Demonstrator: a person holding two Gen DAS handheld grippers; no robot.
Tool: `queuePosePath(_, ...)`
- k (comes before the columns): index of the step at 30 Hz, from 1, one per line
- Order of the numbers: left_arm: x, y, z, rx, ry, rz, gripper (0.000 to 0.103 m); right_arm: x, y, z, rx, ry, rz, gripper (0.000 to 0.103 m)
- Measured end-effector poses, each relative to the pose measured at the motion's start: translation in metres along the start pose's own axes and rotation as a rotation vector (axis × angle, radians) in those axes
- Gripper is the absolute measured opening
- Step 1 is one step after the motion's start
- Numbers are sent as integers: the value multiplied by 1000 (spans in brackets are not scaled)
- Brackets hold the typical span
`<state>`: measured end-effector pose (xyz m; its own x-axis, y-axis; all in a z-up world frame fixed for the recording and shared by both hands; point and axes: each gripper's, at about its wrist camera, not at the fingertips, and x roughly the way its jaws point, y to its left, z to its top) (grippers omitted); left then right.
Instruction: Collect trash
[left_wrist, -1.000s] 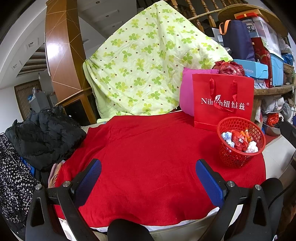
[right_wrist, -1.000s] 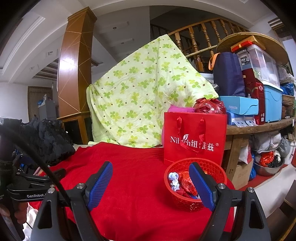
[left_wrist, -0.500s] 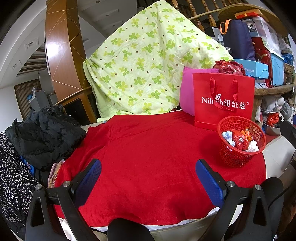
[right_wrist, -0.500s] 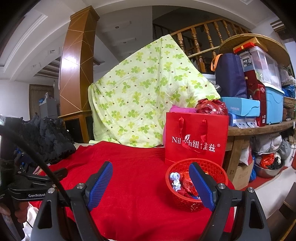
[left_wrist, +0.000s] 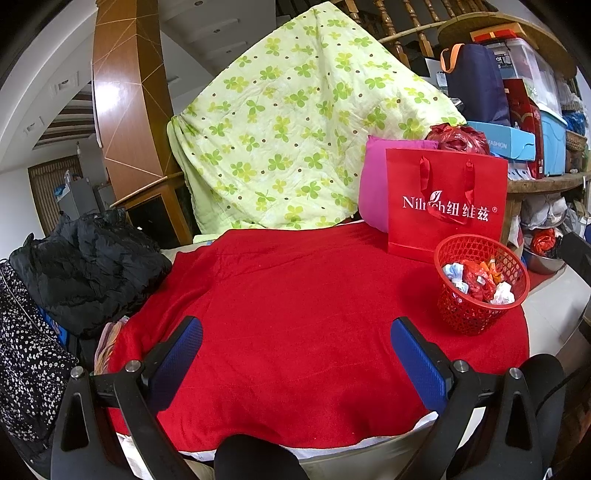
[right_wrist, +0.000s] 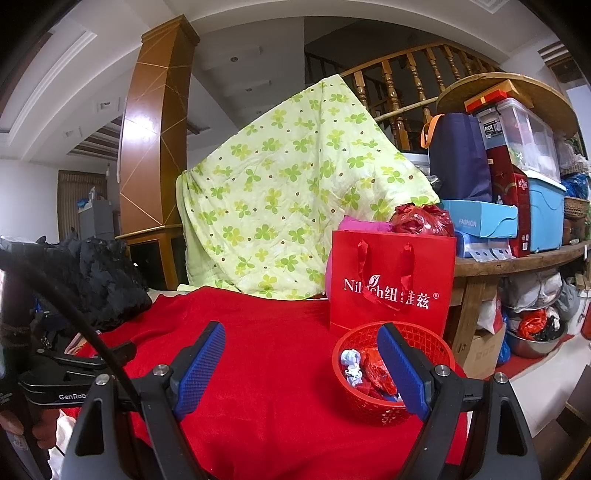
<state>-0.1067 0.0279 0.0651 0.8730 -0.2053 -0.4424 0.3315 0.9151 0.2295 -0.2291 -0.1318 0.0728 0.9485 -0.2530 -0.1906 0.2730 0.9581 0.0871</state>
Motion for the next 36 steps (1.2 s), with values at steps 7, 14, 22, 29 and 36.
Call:
queuePosePath(7,-4,9,1,-19,-3,-5,101,1,12,3,-31,9,9,87)
queuePosePath(14,-4,17,0,-37,-2,-10,101,2,22,6,-48,16,17,87)
queuePosePath(22,-4,25,-2,-53,-5,-15,101,6,30,8,-62,30,35,87)
queuePosePath(29,1,36,-4,-80,6,-13,101,14,42,7,-75,45,56,87)
queuePosePath(36,10,47,-11,-113,24,-15,101,27,55,4,-109,72,62,87)
